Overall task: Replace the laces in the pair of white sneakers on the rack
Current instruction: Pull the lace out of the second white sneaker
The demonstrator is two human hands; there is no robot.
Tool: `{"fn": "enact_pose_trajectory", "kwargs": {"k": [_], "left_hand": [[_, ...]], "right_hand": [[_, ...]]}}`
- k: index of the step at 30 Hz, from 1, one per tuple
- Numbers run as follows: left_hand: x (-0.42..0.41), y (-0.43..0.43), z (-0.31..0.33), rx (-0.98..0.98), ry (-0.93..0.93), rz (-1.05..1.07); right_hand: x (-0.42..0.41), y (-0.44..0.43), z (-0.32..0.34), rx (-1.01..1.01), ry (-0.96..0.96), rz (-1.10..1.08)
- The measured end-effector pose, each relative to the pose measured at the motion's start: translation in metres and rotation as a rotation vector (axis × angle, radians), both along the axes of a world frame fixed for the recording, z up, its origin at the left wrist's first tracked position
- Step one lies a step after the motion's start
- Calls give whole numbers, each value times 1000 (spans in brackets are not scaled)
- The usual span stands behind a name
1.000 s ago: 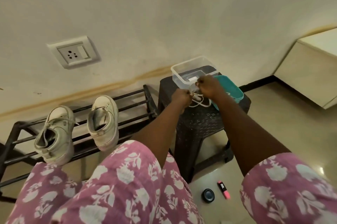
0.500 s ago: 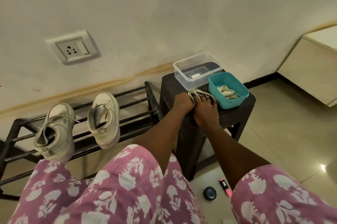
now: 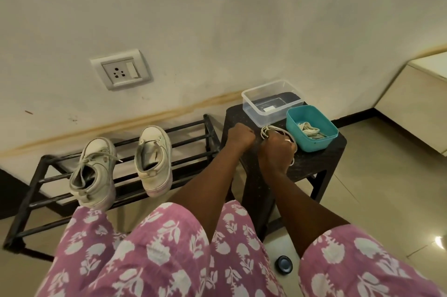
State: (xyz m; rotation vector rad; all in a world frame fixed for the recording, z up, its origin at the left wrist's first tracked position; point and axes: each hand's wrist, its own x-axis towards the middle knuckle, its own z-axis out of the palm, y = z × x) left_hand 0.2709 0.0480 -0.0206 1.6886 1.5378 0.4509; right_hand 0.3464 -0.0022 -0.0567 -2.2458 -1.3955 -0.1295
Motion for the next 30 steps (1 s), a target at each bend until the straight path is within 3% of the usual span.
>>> {"fn": "enact_pose_trajectory", "kwargs": {"k": [2, 6, 13, 19, 25, 30], "left_hand": [[-13, -2, 2, 42, -55, 127], [-61, -8, 2, 163, 18, 290], [-164, -24, -15, 210, 229, 616], [-195, -28, -24, 272, 149, 725], [-216, -18, -36, 22, 137, 741], [-206, -12, -41, 121, 173, 643]], "right_hand": [[-18, -3, 2, 27, -14, 82], [-64, 3, 7, 24, 51, 216], [-150, 25, 1, -224, 525, 427], [-201, 39, -13, -328, 768, 405], [-221, 48, -16, -302, 756, 321], [-215, 46, -14, -242, 672, 243]]}}
